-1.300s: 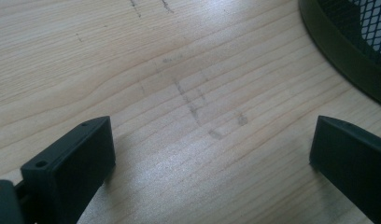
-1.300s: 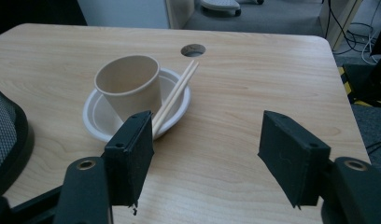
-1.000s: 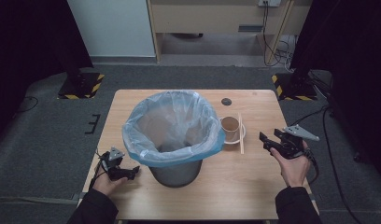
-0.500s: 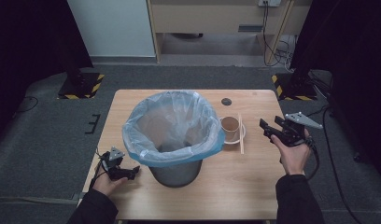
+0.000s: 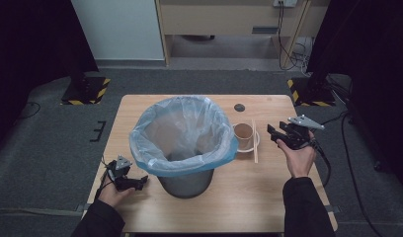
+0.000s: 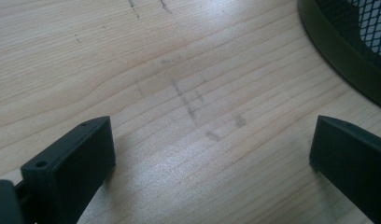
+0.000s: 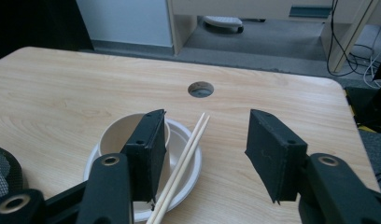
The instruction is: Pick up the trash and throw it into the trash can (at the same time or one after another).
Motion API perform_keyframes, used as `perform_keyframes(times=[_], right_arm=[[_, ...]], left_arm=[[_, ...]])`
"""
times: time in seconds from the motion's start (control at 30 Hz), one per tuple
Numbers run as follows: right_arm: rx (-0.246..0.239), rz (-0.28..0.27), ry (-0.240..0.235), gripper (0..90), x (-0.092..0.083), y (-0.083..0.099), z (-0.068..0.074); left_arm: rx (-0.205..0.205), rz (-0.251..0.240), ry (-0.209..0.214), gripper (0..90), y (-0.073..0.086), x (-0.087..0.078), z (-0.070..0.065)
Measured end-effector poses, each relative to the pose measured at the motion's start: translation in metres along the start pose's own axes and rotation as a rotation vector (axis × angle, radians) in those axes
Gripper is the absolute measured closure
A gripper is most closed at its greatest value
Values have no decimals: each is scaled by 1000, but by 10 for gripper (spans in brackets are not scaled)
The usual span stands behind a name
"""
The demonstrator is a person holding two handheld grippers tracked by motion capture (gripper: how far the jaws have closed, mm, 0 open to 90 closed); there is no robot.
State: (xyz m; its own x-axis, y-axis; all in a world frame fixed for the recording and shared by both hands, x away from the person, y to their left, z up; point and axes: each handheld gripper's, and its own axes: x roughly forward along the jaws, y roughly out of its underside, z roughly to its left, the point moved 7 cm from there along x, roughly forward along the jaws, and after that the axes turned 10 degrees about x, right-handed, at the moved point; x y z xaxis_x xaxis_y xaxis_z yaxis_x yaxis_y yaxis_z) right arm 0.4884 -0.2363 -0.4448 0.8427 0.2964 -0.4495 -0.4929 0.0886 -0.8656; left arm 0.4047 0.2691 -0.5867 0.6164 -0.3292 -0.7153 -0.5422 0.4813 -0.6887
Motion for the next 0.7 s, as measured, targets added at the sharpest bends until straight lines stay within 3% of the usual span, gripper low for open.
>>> perform_keyframes(times=[0.33,0.7], right_arm=[[-11,50,-6,559,25,16,4],[-20,124,-10,568,49,43,5]], left_arm=[[0,-1,2,0,0,0,0],[4,-1,4,0,-1,1,0]])
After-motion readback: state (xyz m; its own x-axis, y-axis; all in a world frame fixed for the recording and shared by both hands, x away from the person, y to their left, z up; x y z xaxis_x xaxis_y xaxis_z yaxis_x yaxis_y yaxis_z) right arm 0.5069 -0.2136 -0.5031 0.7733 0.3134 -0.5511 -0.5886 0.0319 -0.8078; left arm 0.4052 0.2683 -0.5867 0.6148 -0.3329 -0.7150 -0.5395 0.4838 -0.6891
